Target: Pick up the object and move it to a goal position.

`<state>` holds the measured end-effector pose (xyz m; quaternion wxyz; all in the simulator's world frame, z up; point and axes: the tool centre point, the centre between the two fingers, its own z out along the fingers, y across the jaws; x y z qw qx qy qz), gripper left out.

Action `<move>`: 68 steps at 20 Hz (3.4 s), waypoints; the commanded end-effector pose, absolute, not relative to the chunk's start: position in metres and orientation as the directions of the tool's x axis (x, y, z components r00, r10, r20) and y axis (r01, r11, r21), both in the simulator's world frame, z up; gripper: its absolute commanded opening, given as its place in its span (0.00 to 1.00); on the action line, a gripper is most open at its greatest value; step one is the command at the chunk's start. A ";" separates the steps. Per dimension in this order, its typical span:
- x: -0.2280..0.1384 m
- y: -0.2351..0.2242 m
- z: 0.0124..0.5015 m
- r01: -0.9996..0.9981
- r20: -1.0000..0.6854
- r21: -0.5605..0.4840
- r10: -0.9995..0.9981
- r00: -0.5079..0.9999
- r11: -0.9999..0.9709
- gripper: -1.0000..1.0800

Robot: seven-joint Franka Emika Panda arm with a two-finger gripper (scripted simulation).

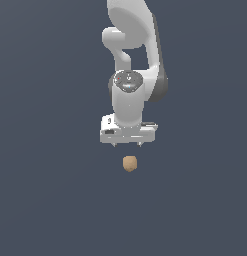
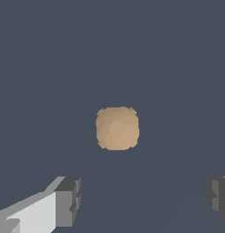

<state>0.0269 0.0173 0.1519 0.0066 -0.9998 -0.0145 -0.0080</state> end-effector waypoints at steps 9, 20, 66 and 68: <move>0.053 0.029 0.101 0.055 0.003 -0.002 0.055 0.998 -0.998 0.96; 0.056 0.031 0.087 0.060 -0.001 0.000 0.060 0.998 -0.998 0.96; -0.001 0.027 0.057 0.060 0.000 0.000 0.060 0.998 -0.998 0.00; -0.012 0.027 0.061 0.060 0.000 0.000 0.060 0.998 -0.998 0.00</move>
